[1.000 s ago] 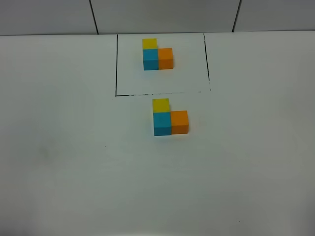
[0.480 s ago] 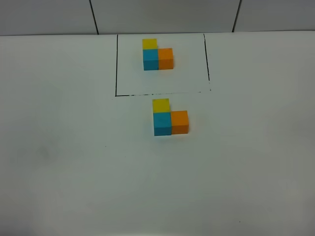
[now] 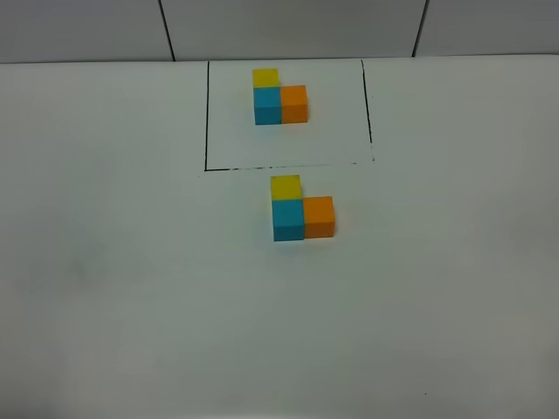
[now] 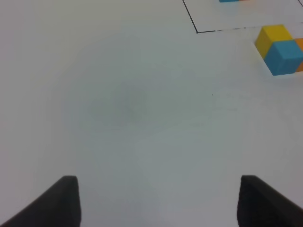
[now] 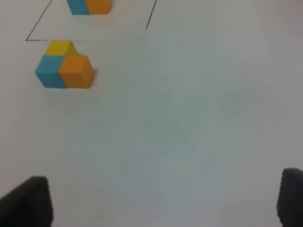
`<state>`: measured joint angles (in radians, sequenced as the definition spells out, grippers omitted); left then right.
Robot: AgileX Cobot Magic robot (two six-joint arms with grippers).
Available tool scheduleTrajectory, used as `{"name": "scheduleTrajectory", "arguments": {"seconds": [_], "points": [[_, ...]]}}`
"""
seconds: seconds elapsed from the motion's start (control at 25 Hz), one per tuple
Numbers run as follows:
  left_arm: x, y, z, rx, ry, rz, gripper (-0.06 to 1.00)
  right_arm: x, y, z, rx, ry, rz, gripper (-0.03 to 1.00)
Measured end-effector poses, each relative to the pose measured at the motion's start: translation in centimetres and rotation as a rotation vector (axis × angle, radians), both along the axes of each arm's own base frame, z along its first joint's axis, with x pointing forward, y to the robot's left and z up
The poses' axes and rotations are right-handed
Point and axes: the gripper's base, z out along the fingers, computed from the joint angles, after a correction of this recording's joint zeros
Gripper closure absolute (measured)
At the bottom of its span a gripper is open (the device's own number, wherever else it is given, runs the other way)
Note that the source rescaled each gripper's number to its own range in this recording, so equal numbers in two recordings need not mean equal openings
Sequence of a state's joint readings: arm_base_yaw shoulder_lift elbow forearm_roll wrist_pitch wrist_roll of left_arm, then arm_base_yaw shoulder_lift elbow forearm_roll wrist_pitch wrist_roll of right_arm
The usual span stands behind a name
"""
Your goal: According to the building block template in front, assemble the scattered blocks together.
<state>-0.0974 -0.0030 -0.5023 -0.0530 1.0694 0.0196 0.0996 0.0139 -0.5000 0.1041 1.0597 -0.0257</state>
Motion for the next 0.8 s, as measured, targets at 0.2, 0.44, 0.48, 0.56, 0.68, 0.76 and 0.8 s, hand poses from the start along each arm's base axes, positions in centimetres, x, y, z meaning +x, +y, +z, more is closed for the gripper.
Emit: {"name": "scheduleTrajectory", "arguments": {"seconds": [0.2, 0.44, 0.48, 0.56, 0.68, 0.76, 0.8], "points": [[0.00, 0.00, 0.00, 0.000, 0.000, 0.000, 0.46, 0.01, -0.06, -0.01, 0.016, 0.004, -0.018, 0.11], [0.00, 0.00, 0.00, 0.000, 0.000, 0.000, 0.46, 0.06, -0.08, -0.01, 0.011, 0.003, -0.077, 0.13], [0.00, 0.00, 0.00, 0.000, 0.000, 0.000, 0.46, 0.06, -0.08, -0.01, 0.011, 0.003, -0.081, 0.14], [0.00, 0.00, 0.00, 0.000, 0.000, 0.000, 0.46, 0.06, -0.08, -0.01, 0.016, 0.004, -0.084, 0.14], [0.00, 0.00, 0.00, 0.000, 0.000, 0.000, 0.46, 0.06, -0.08, -0.01, 0.018, 0.004, -0.086, 0.15], [0.00, 0.00, 0.00, 0.000, 0.000, 0.000, 0.46, 0.06, -0.08, -0.01, 0.020, 0.004, -0.087, 0.16], [0.00, 0.00, 0.00, 0.000, 0.000, 0.000, 0.46, 0.06, -0.08, -0.01, 0.020, 0.004, -0.087, 0.17]]}}
